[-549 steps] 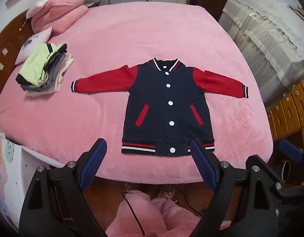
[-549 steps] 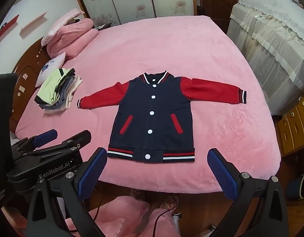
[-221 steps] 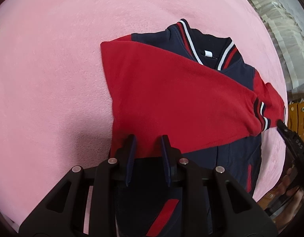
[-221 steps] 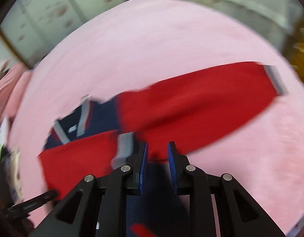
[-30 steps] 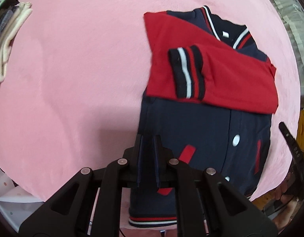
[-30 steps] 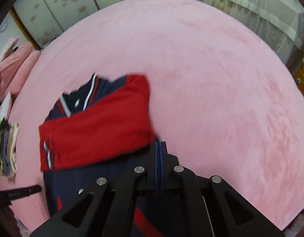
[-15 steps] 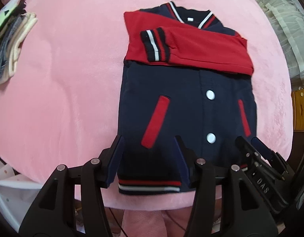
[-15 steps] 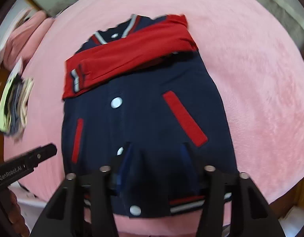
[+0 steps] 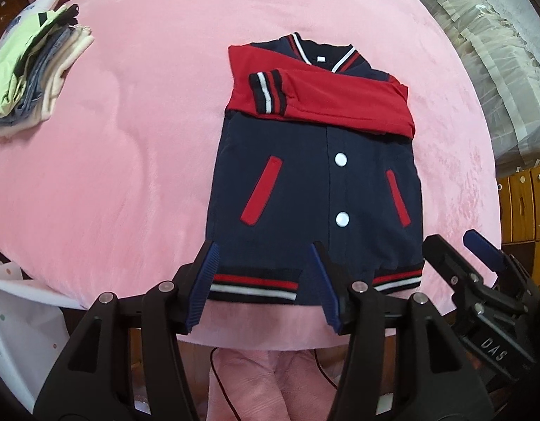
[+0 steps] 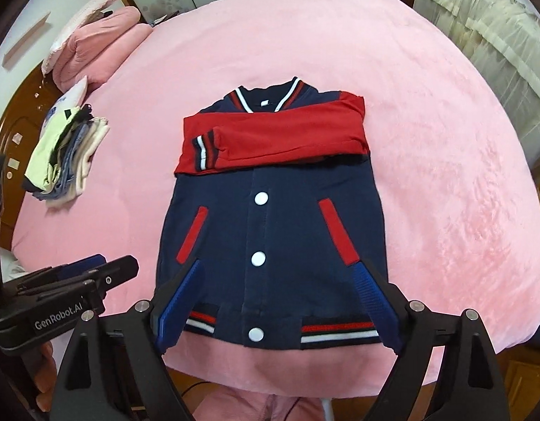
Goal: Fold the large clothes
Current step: 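Grasp the jacket hem band with both tools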
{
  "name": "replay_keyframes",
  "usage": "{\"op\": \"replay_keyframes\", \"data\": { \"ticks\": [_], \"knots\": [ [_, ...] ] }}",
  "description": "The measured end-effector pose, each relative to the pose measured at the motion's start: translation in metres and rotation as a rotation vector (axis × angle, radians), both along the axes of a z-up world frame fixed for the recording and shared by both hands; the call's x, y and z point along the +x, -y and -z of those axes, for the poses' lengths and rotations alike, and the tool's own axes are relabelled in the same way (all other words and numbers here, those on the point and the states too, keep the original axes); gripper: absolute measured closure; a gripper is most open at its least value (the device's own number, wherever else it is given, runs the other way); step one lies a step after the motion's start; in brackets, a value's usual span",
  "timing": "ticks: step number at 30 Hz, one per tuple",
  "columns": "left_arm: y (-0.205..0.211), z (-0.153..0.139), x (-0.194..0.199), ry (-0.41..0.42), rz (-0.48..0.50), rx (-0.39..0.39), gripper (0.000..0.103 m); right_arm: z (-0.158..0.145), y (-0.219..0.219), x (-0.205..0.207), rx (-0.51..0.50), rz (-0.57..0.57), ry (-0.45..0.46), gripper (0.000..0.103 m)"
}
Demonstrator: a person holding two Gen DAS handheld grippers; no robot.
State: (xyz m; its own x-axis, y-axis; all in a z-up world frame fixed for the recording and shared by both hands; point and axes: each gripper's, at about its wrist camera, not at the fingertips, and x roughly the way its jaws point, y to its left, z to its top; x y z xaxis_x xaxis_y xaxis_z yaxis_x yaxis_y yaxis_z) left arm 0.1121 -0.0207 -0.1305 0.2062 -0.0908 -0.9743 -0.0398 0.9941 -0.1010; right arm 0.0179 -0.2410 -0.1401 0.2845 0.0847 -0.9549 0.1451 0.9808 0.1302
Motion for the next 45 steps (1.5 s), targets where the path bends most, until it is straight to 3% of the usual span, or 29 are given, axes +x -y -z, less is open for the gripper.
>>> {"op": "replay_keyframes", "data": {
  "ticks": [4, 13, 18, 23, 28, 33, 35, 37, 39, 41, 45],
  "knots": [
    [-0.005, 0.008, -0.011, 0.004, 0.005, -0.001, 0.052, -0.002, 0.016, -0.003, 0.047, 0.013, -0.022, 0.014],
    [-0.025, 0.026, -0.043, -0.002, 0.016, -0.010, 0.052, 0.033, 0.022, -0.023, 0.066, 0.032, -0.066, 0.013],
    [-0.037, 0.039, -0.059, 0.013, 0.028, -0.094, 0.052, 0.052, 0.032, -0.042, 0.037, 0.019, -0.069, 0.013],
    [-0.048, 0.058, -0.066, 0.042, 0.062, -0.167, 0.052, 0.080, 0.067, -0.068, 0.154, 0.091, -0.068, 0.013],
    [-0.065, 0.093, -0.061, 0.004, 0.072, -0.249, 0.052, 0.108, 0.106, -0.087, 0.284, 0.200, -0.080, 0.013],
    [-0.091, 0.135, -0.048, -0.098, -0.028, -0.410, 0.052, 0.129, 0.132, -0.092, 0.323, 0.280, -0.096, 0.013],
    [-0.092, 0.146, -0.041, -0.118, -0.032, -0.398, 0.052, 0.136, 0.144, -0.093, 0.351, 0.339, -0.071, 0.013],
    [-0.089, 0.151, -0.036, -0.134, -0.018, -0.401, 0.052, 0.144, 0.153, -0.092, 0.374, 0.382, -0.073, 0.015],
    [-0.083, 0.157, -0.029, -0.155, 0.010, -0.433, 0.052, 0.154, 0.163, -0.088, 0.411, 0.448, -0.091, 0.030],
    [-0.076, 0.162, -0.023, -0.172, 0.019, -0.429, 0.052, 0.160, 0.168, -0.084, 0.439, 0.498, -0.106, 0.040],
    [-0.069, 0.175, -0.015, -0.203, -0.017, -0.415, 0.052, 0.165, 0.166, -0.075, 0.454, 0.522, -0.091, 0.044]
  ]
}}
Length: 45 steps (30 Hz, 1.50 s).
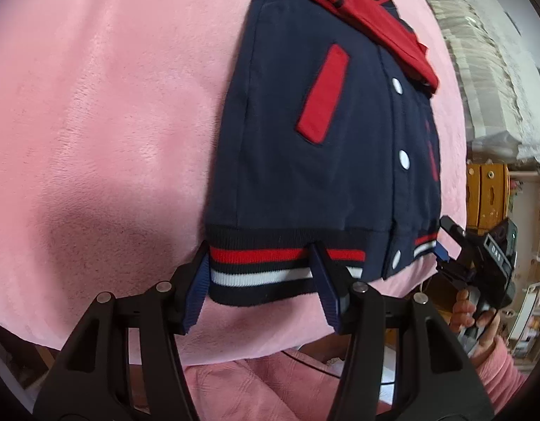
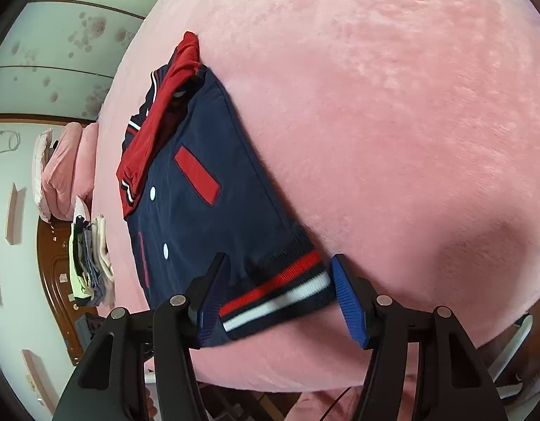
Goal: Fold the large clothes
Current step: 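Grasp the jacket hem band with both tools, then lift the hem with both tools and fold it up toward the collar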
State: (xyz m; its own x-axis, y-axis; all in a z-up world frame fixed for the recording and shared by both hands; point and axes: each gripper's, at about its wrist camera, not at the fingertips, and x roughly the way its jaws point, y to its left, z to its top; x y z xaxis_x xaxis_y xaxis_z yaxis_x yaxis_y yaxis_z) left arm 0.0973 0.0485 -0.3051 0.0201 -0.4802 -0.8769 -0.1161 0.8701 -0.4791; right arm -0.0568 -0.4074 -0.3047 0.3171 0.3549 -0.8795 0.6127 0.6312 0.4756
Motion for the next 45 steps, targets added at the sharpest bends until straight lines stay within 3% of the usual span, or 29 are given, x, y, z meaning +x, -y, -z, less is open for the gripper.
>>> {"op": "replay_keyframes", "data": {
  "ticks": [1, 3, 7, 9, 10, 12, 19, 26, 29, 35, 40, 45],
  "knots": [
    [-0.001, 0.001, 0.001, -0.005, -0.014, -0.004, 0.052, 0.001, -0.002, 0.003, -0.005, -0.003, 0.000, 0.047],
    [-0.003, 0.003, 0.002, -0.020, -0.057, -0.020, 0.052, 0.005, -0.005, 0.007, 0.006, 0.000, -0.020, 0.067],
    [-0.003, 0.001, 0.001, -0.017, -0.081, -0.028, 0.052, 0.009, -0.010, 0.011, 0.073, 0.048, -0.014, 0.082],
    [-0.002, -0.003, 0.001, -0.009, -0.088, -0.035, 0.063, 0.009, -0.015, 0.013, 0.098, 0.074, -0.005, 0.087],
    [0.001, -0.005, 0.001, -0.005, -0.092, -0.054, 0.067, 0.007, -0.016, 0.012, 0.105, 0.081, 0.002, 0.087],
    [0.003, -0.011, 0.001, 0.003, -0.093, -0.119, 0.087, 0.000, -0.020, 0.017, 0.128, 0.101, 0.031, 0.088],
    [0.000, -0.044, 0.020, 0.068, -0.249, -0.343, 0.091, -0.032, -0.029, 0.044, 0.243, 0.172, 0.126, 0.089],
    [-0.020, -0.081, 0.072, 0.163, -0.341, -0.391, 0.092, -0.068, -0.035, 0.101, 0.316, 0.275, 0.230, 0.089],
    [-0.029, -0.091, 0.103, 0.173, -0.337, -0.419, 0.092, -0.080, -0.033, 0.125, 0.298, 0.306, 0.270, 0.089],
    [-0.029, -0.096, 0.167, 0.176, -0.290, -0.394, 0.092, -0.086, -0.012, 0.181, 0.231, 0.353, 0.223, 0.089],
    [-0.019, -0.090, 0.217, 0.198, -0.266, -0.240, 0.092, -0.073, 0.007, 0.220, 0.214, 0.364, 0.192, 0.089],
    [-0.009, -0.084, 0.249, 0.196, -0.247, -0.107, 0.092, -0.064, 0.014, 0.280, 0.127, 0.250, 0.092, 0.089]
  ]
}}
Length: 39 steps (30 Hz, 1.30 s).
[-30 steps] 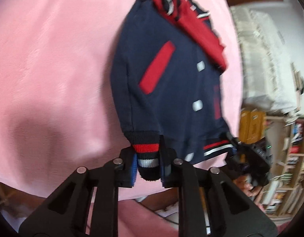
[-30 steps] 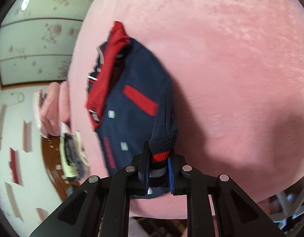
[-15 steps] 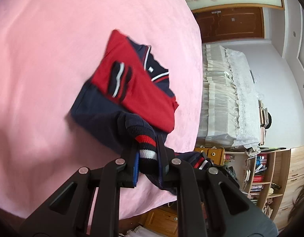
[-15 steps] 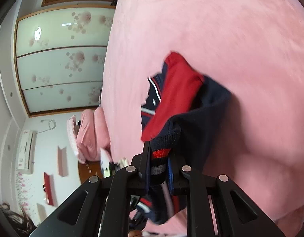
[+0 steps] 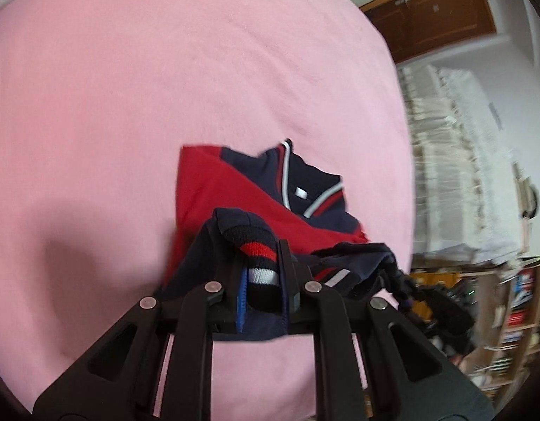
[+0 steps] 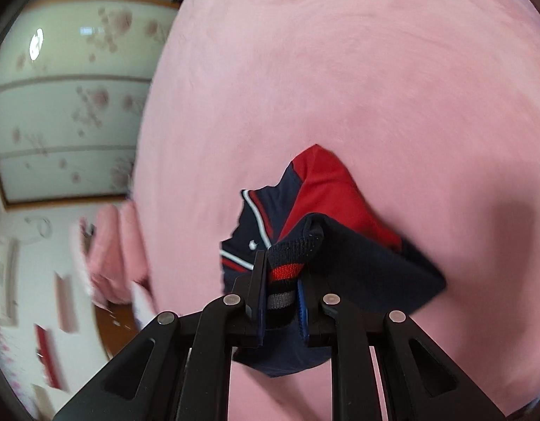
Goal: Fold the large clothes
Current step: 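Lift the hem with both tools and fold it up toward the collar, then lay the folded hem onto the collar and open both tools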
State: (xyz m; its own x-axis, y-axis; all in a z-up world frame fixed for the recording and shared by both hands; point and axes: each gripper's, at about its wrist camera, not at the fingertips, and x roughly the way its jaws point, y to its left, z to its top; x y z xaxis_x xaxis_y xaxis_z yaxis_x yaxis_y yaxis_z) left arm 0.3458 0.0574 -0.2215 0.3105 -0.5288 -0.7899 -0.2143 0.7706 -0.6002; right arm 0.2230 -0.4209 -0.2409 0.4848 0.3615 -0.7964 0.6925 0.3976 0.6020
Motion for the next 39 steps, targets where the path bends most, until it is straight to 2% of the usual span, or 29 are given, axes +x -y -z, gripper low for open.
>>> {"op": "replay_keyframes", "data": {
  "ticks": [4, 7, 10, 12, 13, 15, 20, 22, 23, 25, 26, 27, 29, 31, 32, 35, 37, 39],
  "knots": [
    [0.006, 0.010, 0.016, -0.058, -0.042, 0.035, 0.092, 0.010, 0.007, 0.031, -0.009, -0.055, -0.053, 0.089],
    [0.006, 0.021, 0.022, -0.112, -0.098, 0.042, 0.086, 0.018, 0.014, 0.046, 0.002, -0.079, -0.075, 0.081],
    [0.006, 0.021, 0.024, -0.120, -0.158, 0.075, 0.072, 0.018, 0.019, 0.058, -0.007, -0.104, -0.076, 0.069],
    [0.011, 0.016, 0.023, -0.089, -0.177, 0.155, 0.045, 0.011, 0.019, 0.056, -0.055, -0.140, -0.062, 0.057],
    [0.013, 0.013, 0.022, -0.081, -0.187, 0.199, 0.040, 0.009, 0.022, 0.052, -0.085, -0.162, -0.052, 0.053],
    [0.018, 0.005, 0.020, -0.072, -0.188, 0.274, 0.038, 0.001, 0.025, 0.055, -0.133, -0.188, -0.033, 0.041],
    [0.050, -0.009, 0.015, -0.020, -0.087, 0.375, 0.038, -0.015, 0.032, 0.054, -0.194, -0.273, 0.023, 0.041],
    [0.065, -0.013, 0.014, 0.000, -0.018, 0.346, 0.038, -0.020, 0.024, 0.057, -0.188, -0.329, 0.041, 0.041],
    [0.074, -0.011, 0.014, 0.000, 0.024, 0.328, 0.039, -0.021, 0.017, 0.059, -0.174, -0.382, 0.056, 0.042],
    [0.094, -0.005, 0.016, -0.006, 0.081, 0.328, 0.050, -0.019, -0.005, 0.062, -0.157, -0.494, 0.065, 0.055],
    [0.102, -0.002, 0.019, -0.015, 0.103, 0.330, 0.064, -0.015, -0.016, 0.064, -0.145, -0.540, 0.067, 0.068],
    [0.111, 0.004, 0.022, -0.028, 0.130, 0.329, 0.076, -0.009, -0.027, 0.066, -0.120, -0.577, 0.066, 0.077],
    [0.128, 0.018, 0.027, -0.042, 0.181, 0.318, 0.085, 0.008, -0.046, 0.069, -0.021, -0.645, 0.072, 0.082],
    [0.141, 0.033, 0.035, -0.062, 0.213, 0.296, 0.086, 0.028, -0.069, 0.057, 0.050, -0.721, 0.067, 0.083],
    [0.145, 0.042, 0.038, -0.088, 0.227, 0.293, 0.086, 0.037, -0.080, 0.059, 0.047, -0.771, 0.053, 0.084],
    [0.152, 0.067, 0.047, -0.143, 0.219, 0.338, 0.087, 0.053, -0.100, 0.060, -0.003, -0.861, 0.044, 0.084],
    [0.147, 0.076, 0.051, -0.147, 0.190, 0.326, 0.091, 0.056, -0.108, 0.061, -0.031, -0.902, 0.073, 0.088],
    [0.139, 0.076, 0.054, -0.123, 0.147, 0.324, 0.094, 0.056, -0.103, 0.066, -0.110, -0.909, 0.087, 0.094]
  ]
}}
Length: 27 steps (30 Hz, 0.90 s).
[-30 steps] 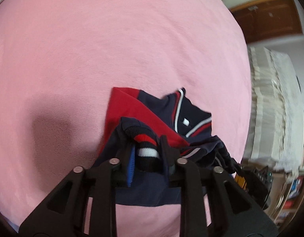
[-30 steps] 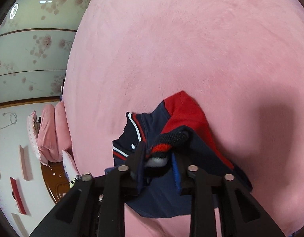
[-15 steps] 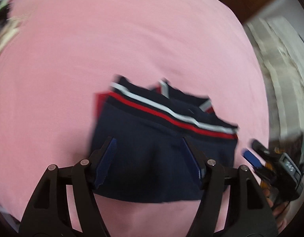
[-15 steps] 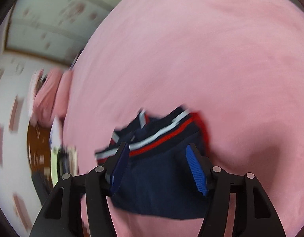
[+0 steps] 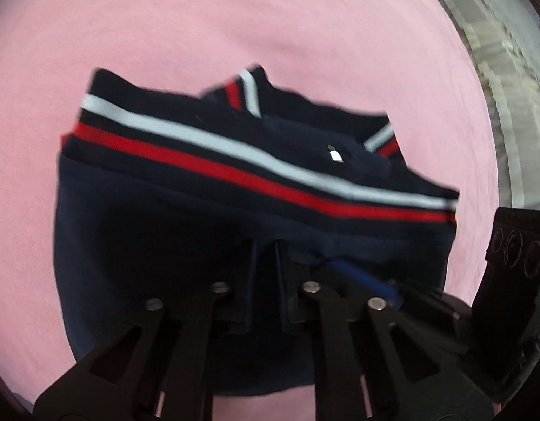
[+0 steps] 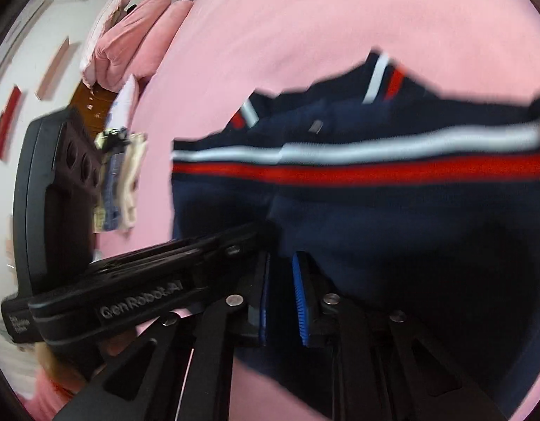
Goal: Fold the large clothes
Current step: 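Lay the folded hem onto the collar and open both tools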
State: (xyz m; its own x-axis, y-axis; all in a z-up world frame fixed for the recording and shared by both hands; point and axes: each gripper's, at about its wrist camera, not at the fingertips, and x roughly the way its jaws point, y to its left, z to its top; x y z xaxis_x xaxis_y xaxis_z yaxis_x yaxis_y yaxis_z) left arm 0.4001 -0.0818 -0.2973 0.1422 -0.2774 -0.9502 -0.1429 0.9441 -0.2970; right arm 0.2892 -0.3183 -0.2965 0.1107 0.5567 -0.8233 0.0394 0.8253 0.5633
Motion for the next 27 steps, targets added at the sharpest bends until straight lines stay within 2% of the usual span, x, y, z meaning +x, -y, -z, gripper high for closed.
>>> {"op": "replay_keyframes", "data": {
  "ticks": [2, 3, 6, 9, 10, 13, 15, 16, 18, 20, 22, 24, 27],
  "knots": [
    [-0.008, -0.003, 0.002, 0.048, -0.033, 0.037, 0.094, 0.006, 0.012, 0.008, -0.039, 0.037, 0.023, 0.099],
    [-0.010, -0.002, 0.003, 0.047, -0.038, 0.043, 0.095, 0.010, 0.019, 0.012, -0.041, 0.063, 0.024, 0.103],
    [-0.018, 0.004, 0.003, 0.039, -0.059, 0.010, 0.095, 0.005, 0.056, 0.009, -0.096, 0.163, 0.046, 0.103],
    [-0.026, 0.000, 0.001, 0.054, -0.085, 0.037, 0.096, 0.004, 0.083, 0.001, -0.104, 0.213, 0.048, 0.103],
    [-0.029, -0.003, 0.001, 0.064, -0.096, 0.044, 0.096, 0.001, 0.096, -0.004, -0.100, 0.226, 0.043, 0.103],
    [-0.038, -0.014, -0.002, 0.098, -0.121, 0.170, 0.095, -0.009, 0.115, 0.000, -0.148, 0.252, 0.054, 0.103],
    [-0.040, -0.020, -0.007, 0.102, -0.119, 0.190, 0.095, -0.029, 0.119, -0.005, -0.257, 0.267, 0.091, 0.103],
    [-0.040, -0.022, -0.010, 0.101, -0.110, 0.169, 0.095, -0.043, 0.122, -0.011, -0.257, 0.266, 0.108, 0.103],
    [-0.035, -0.025, -0.019, 0.089, -0.074, 0.097, 0.095, -0.057, 0.120, -0.019, -0.204, 0.259, 0.130, 0.103],
    [-0.017, -0.022, -0.031, 0.058, 0.009, 0.013, 0.095, -0.060, 0.104, -0.027, -0.080, 0.227, 0.115, 0.103],
    [0.003, -0.019, -0.043, 0.050, 0.055, 0.008, 0.095, -0.046, 0.080, -0.037, 0.075, 0.189, 0.063, 0.103],
    [0.011, -0.006, -0.054, 0.026, 0.082, 0.031, 0.095, -0.026, 0.050, -0.043, 0.091, 0.151, 0.006, 0.103],
    [0.015, 0.005, -0.062, 0.036, 0.106, 0.055, 0.095, -0.006, 0.023, -0.057, 0.040, 0.097, -0.046, 0.103]
  ]
}}
